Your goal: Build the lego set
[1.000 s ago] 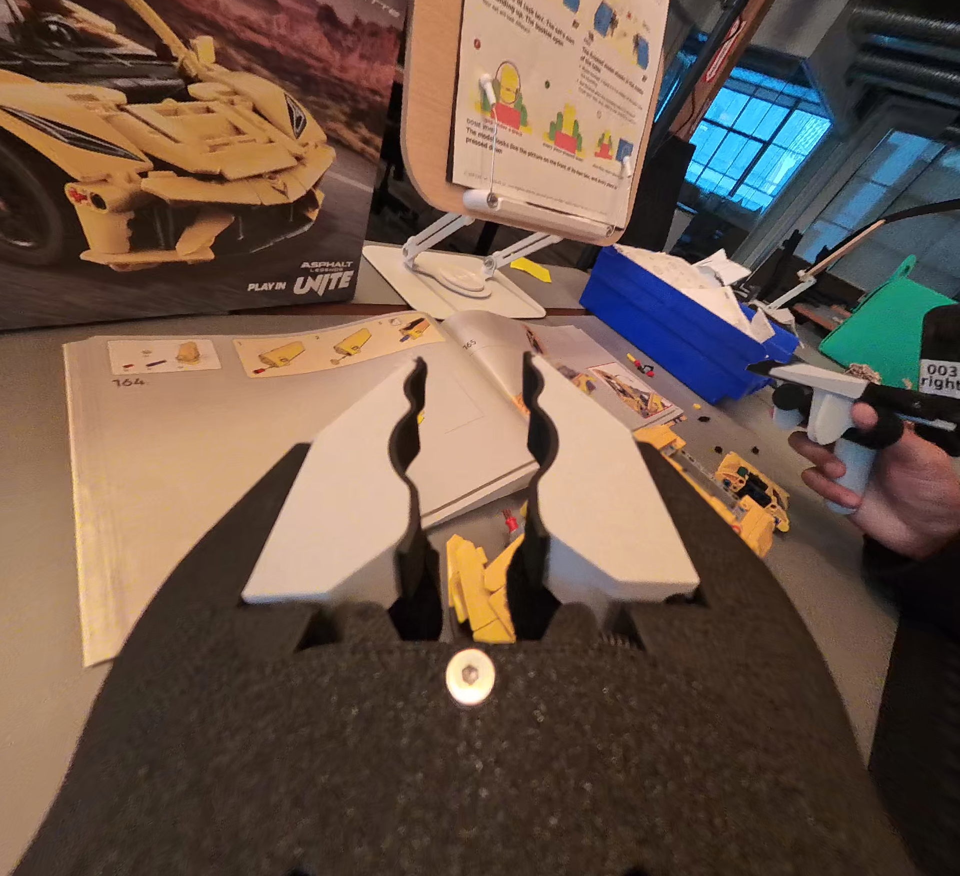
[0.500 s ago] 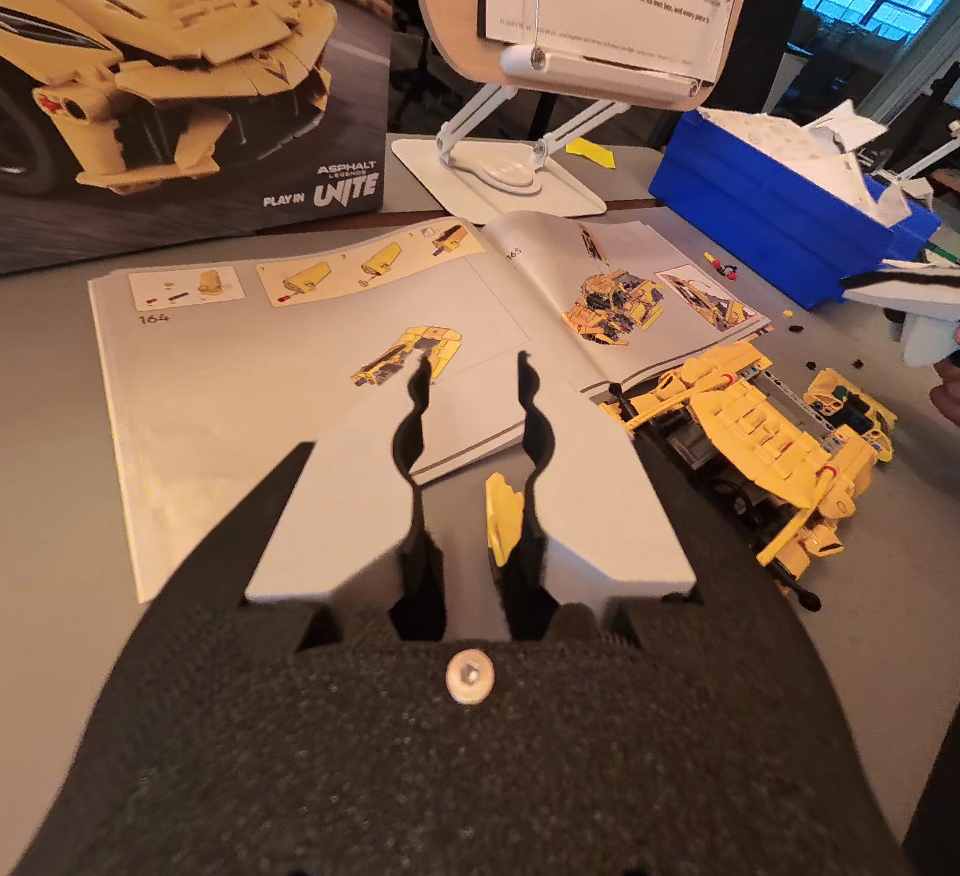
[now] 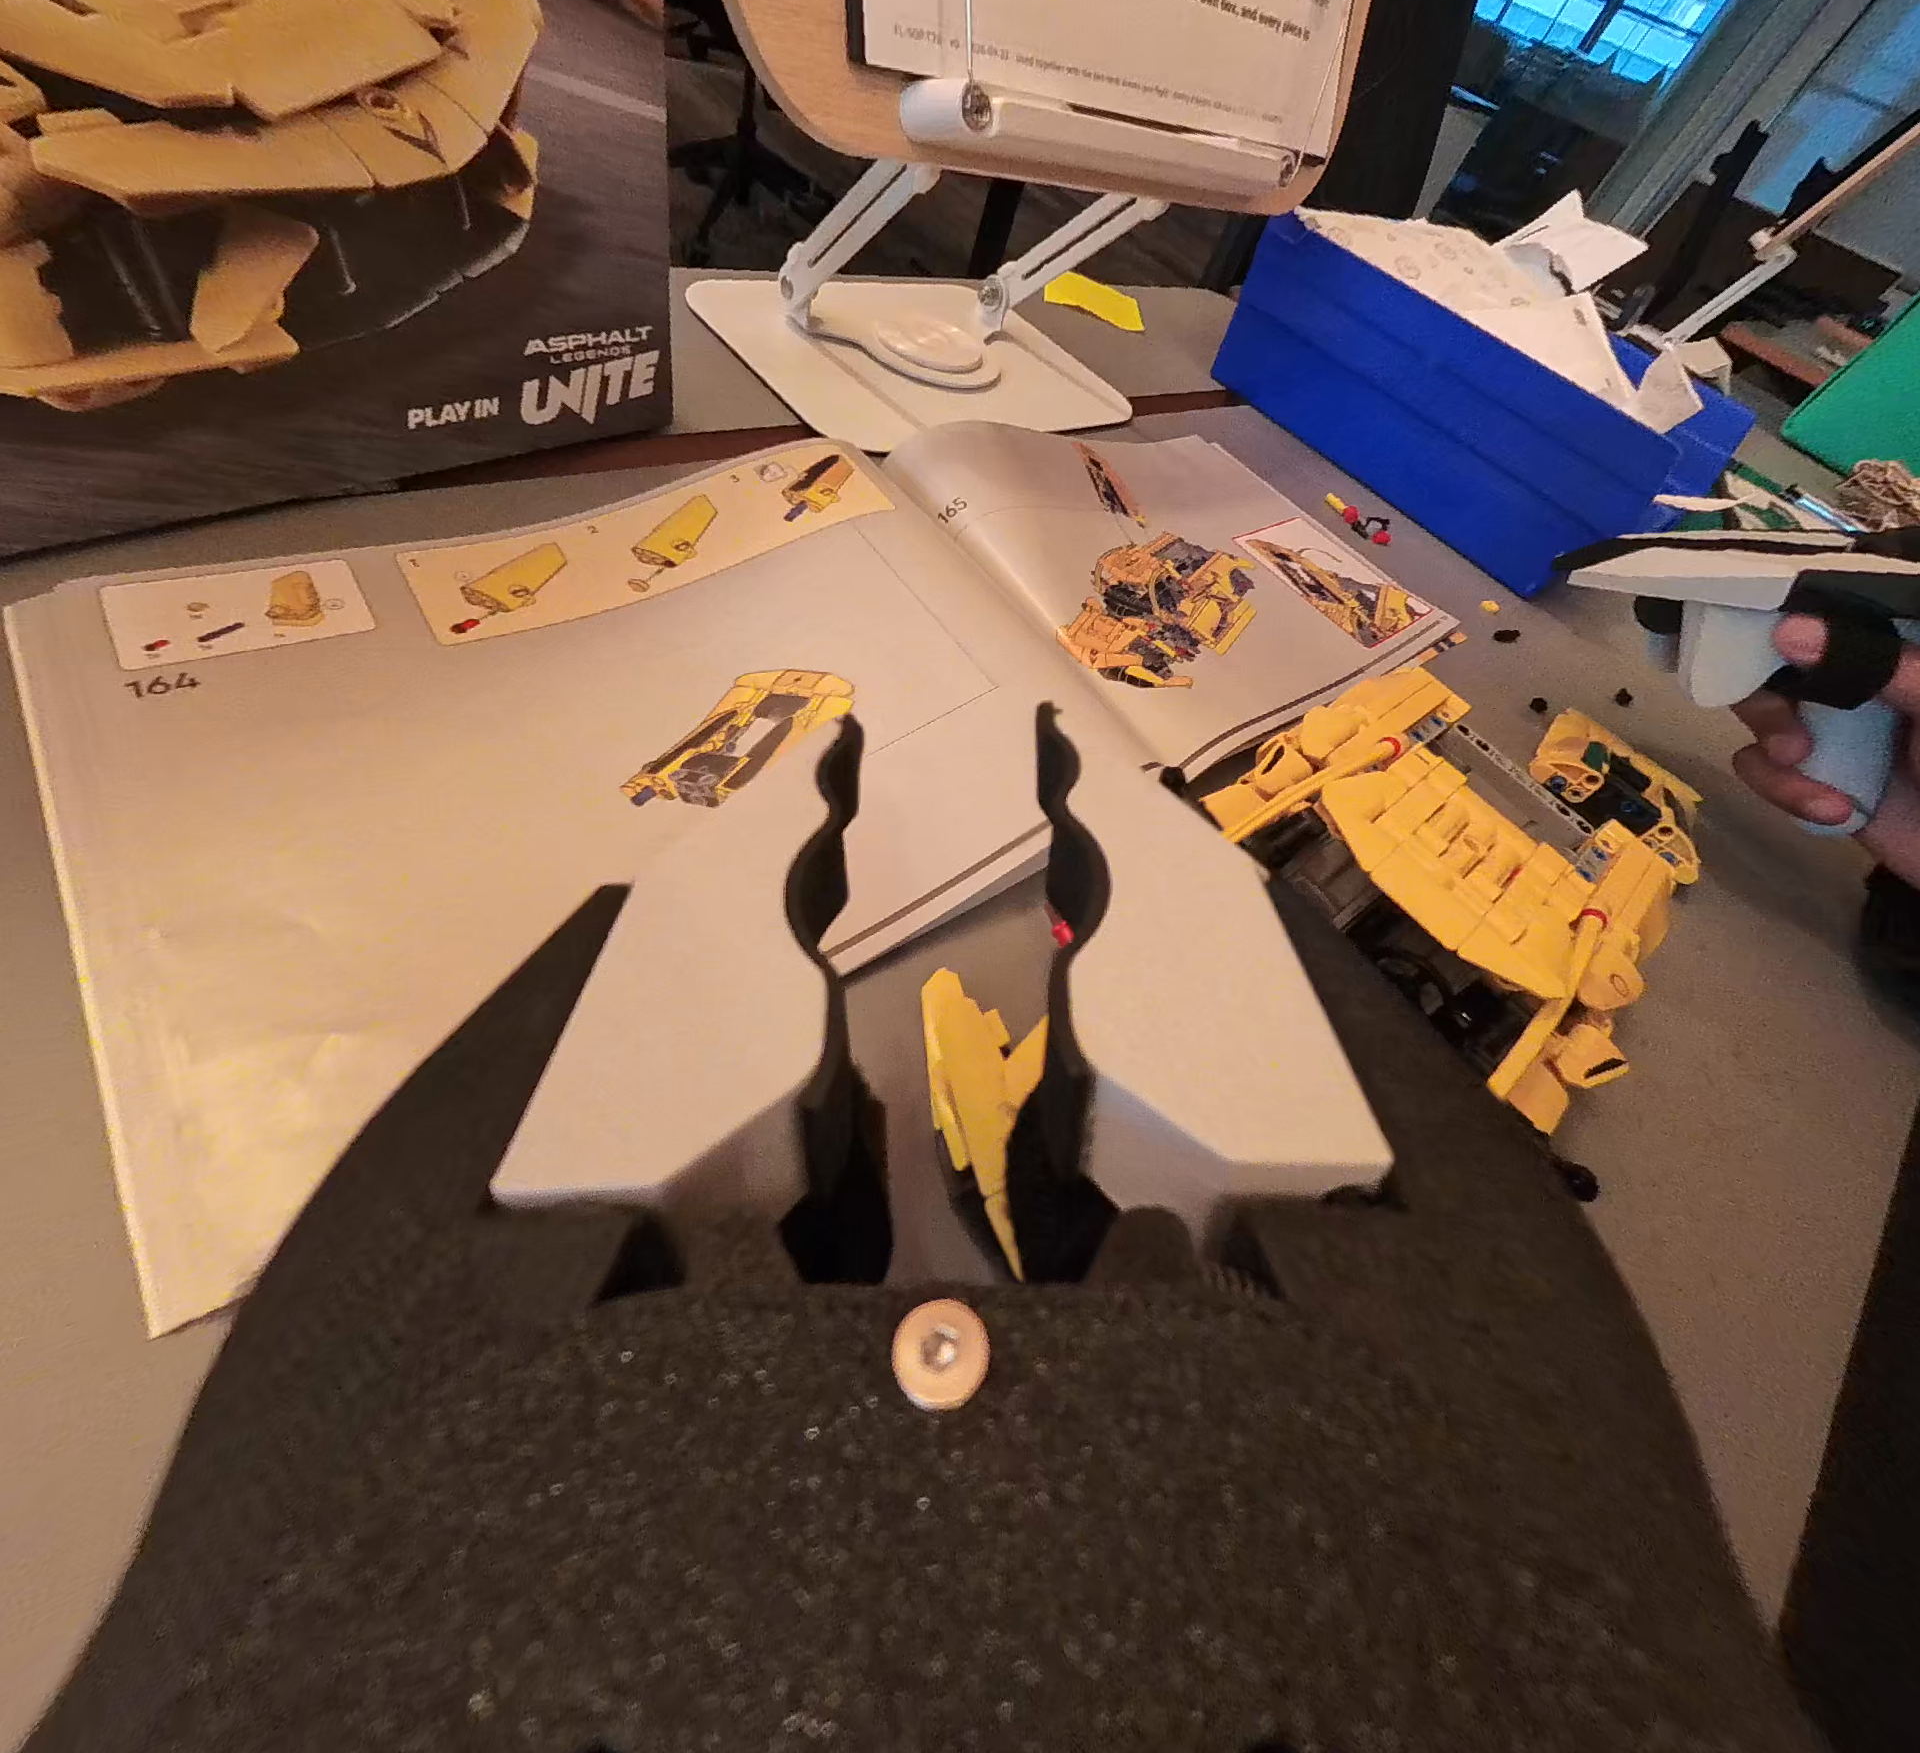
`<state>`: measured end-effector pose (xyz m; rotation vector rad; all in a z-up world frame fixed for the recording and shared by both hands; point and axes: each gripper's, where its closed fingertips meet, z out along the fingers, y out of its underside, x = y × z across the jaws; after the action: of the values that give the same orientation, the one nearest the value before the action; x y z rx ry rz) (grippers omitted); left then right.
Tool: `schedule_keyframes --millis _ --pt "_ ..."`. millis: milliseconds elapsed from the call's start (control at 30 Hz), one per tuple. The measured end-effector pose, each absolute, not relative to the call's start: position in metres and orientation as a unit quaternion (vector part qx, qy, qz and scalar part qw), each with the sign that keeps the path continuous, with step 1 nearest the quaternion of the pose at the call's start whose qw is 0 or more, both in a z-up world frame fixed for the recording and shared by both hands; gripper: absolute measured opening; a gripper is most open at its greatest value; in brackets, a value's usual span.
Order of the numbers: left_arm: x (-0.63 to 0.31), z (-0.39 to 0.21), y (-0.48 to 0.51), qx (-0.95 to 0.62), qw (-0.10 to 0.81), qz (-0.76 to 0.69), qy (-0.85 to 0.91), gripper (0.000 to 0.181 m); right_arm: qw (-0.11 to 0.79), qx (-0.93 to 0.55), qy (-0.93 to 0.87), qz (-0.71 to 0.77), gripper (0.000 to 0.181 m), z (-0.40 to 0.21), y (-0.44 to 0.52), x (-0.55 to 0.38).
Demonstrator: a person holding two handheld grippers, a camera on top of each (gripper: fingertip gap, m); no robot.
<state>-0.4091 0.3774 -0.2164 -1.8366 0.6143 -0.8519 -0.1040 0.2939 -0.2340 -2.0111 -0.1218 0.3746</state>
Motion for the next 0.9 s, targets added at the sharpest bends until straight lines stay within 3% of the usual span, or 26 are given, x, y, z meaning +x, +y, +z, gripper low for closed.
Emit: schedule_keyframes --millis 400,500,633,900 --pt "-0.404 -0.205 0.368 -0.742 0.496 -0.370 0.259 0.033 0.547 -0.828 -0.036 0.116 0.027 -0.207 0.283 -0.061" --pt "-0.403 -0.200 0.364 -0.734 0.500 -0.378 0.262 0.033 0.484 -0.860 -0.078 0.141 0.036 -0.227 0.265 -0.056" --pt "-0.401 -0.194 0.360 -0.720 0.519 -0.371 0.275 0.033 0.330 -0.923 -0.154 0.123 0.044 -0.282 0.218 -0.049" --pt "-0.385 -0.192 0.347 -0.701 0.520 -0.370 0.318 0.033 0.329 -0.928 -0.120 0.128 0.049 -0.295 0.213 -0.060"
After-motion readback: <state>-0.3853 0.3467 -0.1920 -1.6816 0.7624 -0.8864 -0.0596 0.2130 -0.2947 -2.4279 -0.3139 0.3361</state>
